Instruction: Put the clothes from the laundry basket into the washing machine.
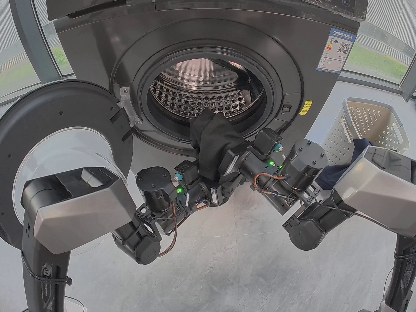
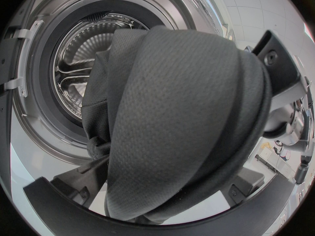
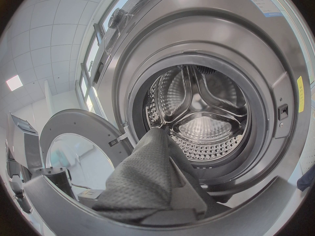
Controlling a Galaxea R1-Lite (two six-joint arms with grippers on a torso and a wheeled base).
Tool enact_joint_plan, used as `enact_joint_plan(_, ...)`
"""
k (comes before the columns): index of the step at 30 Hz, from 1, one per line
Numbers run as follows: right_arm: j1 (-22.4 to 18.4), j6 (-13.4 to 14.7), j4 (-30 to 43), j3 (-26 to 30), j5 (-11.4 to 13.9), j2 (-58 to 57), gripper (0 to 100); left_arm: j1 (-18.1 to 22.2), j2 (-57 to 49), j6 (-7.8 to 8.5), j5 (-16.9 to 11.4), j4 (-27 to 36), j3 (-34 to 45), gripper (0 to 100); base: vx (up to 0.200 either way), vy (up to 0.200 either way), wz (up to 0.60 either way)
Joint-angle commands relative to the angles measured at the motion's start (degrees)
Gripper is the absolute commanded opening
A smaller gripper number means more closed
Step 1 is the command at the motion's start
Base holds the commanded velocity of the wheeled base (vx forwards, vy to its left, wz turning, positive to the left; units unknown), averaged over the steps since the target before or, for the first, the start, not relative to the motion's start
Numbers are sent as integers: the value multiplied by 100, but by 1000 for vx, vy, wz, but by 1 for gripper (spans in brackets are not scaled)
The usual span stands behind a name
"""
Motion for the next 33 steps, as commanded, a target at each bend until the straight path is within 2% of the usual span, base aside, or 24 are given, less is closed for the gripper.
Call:
enact_joint_plan(1, 75, 1, -9, 161, -7, -74, 0, 44, 281, -1, 161, 1, -358, 100, 0, 0, 0)
enact_joint_plan(5, 154, 1, -1, 284, -183, -224, 0, 132, 404, -1, 355, -7, -560, 100, 0, 0, 0)
enact_joint_plan(8, 242, 1, 8, 354, -192, -303, 0, 167, 448, 7, 407, 1, -639, 100, 0, 0, 0)
enact_joint_plan(12, 295, 1, 8, 390, -200, -347, 0, 237, 562, 16, 671, 1, -841, 100, 0, 0, 0)
enact_joint_plan(13, 295, 1, 8, 390, -200, -347, 0, 255, 571, 16, 680, -7, -850, 0, 0, 0, 0)
enact_joint_plan(23, 224, 98, -9, 565, -200, -435, 0, 290, 544, -1, 697, -60, -982, 0, 0, 0, 0)
enact_joint_plan(25, 66, 141, -9, 601, -236, -461, 0, 316, 413, -28, 706, -69, -903, 0, 0, 0, 0)
enact_joint_plan(28, -312, 229, -9, 601, -429, -399, 0, 343, 175, -124, 697, -69, -727, 0, 0, 0, 0)
enact_joint_plan(33, -575, 291, -1, 609, -455, -189, 0, 299, -264, -168, 697, -78, -402, 0, 0, 0, 0)
